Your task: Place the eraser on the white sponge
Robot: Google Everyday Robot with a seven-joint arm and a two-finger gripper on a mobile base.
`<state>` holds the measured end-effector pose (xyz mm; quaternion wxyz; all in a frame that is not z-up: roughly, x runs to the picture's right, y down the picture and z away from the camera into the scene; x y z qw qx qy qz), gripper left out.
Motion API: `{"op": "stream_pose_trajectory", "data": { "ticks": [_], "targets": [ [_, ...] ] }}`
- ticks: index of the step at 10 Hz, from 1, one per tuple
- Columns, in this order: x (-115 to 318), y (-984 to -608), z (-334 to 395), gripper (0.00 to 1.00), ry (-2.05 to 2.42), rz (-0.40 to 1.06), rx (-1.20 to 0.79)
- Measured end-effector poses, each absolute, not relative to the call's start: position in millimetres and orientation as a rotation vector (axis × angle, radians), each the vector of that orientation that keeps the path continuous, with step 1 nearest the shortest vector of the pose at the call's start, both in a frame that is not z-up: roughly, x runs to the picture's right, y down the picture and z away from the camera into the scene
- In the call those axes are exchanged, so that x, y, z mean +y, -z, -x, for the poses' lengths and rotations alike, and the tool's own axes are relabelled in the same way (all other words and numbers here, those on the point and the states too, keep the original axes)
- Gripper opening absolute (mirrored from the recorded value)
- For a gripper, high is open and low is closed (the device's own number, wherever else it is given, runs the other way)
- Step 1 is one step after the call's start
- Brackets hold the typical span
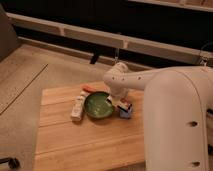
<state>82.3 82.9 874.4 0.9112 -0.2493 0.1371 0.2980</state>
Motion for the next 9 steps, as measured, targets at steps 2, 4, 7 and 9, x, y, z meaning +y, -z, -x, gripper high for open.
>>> {"op": "stream_pose_trajectory", "data": {
  "ticks": [2,4,7,9],
  "targets": [
    [89.5,-869.8,-91.0,0.00,-0.612,0.523,0.296],
    [95.6,-861.6,-108.7,0.00,-0.627,0.519,0.326],
    [101.9,-851.5,-138.5,0.00,-0.665,0.505,0.375],
    [101.3,-848.9,-148.9,0.00,-0.685,0.494,0.389]
  ]
}}
